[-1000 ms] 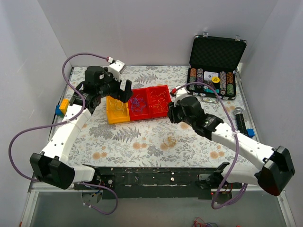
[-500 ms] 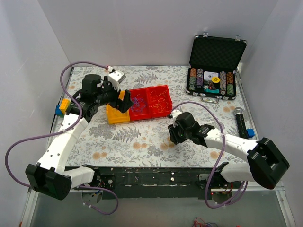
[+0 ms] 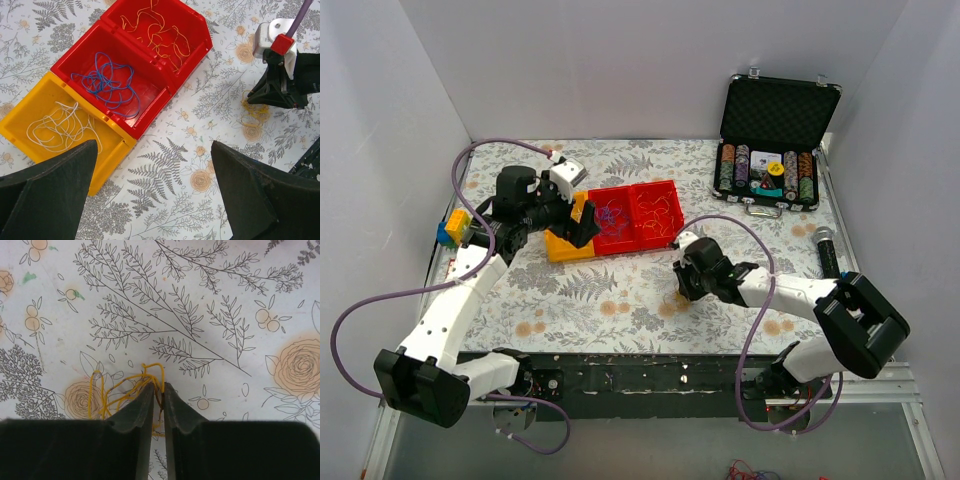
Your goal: Untangle the cables
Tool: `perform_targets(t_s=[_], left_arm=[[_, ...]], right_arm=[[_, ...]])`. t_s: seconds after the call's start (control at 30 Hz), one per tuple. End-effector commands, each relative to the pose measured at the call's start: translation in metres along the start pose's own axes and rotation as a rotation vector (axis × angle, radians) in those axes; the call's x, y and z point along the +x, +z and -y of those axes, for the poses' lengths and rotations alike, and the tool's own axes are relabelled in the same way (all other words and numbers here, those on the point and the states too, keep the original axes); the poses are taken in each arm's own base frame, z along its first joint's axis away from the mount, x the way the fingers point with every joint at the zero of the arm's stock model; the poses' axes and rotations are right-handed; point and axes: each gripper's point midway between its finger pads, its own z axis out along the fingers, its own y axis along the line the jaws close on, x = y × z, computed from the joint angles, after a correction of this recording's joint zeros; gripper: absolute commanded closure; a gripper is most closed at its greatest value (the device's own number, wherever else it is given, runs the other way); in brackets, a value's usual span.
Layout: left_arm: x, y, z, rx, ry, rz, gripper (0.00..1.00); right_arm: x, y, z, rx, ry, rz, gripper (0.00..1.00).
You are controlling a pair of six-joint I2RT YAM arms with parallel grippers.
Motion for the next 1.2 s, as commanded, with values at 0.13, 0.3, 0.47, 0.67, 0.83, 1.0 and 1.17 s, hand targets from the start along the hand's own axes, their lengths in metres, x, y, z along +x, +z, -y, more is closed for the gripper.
perform_targets(t_s=[0.13,0.3,0.47,0.67,0.83,1.0,1.17], left_arm=[[-0.005,-0.009,-0.002,-0.026,0.041,0.036,0.02],[-0.002,-0.007,-0.005,-0.039,0.020,0.036,0.02],[-0.005,-0.007,-0.010,-0.060,-0.004,0.042,0.02],[-0.013,-0.007,-0.012,-0.060,-0.022,0.058,0.02],[-0.014,-0.004,-0.015,-0.068,-0.034,0.057,0.02],[-0.013,-0.003,-0.020,-0.092,-0.044,0.045,0.02],[-0.013,-0.004,-0.025,-0.126,-0.059,0.061,0.02]], right_arm=[[-0.043,-0.017,-0.007,-0.017,0.021,0.151,0.99],[-0.111,-0.055,-0.006,0.028,-0.016,0.310,0.99],[-0.179,-0.071,0.010,0.093,-0.056,0.423,0.99],[-0.242,-0.053,0.046,0.173,-0.044,0.469,0.99],[-0.264,-0.020,0.065,0.213,-0.030,0.446,0.99],[-0.265,0.003,0.073,0.244,-0.012,0.406,0.89],[-0.262,0.002,0.069,0.222,0.001,0.399,0.41]])
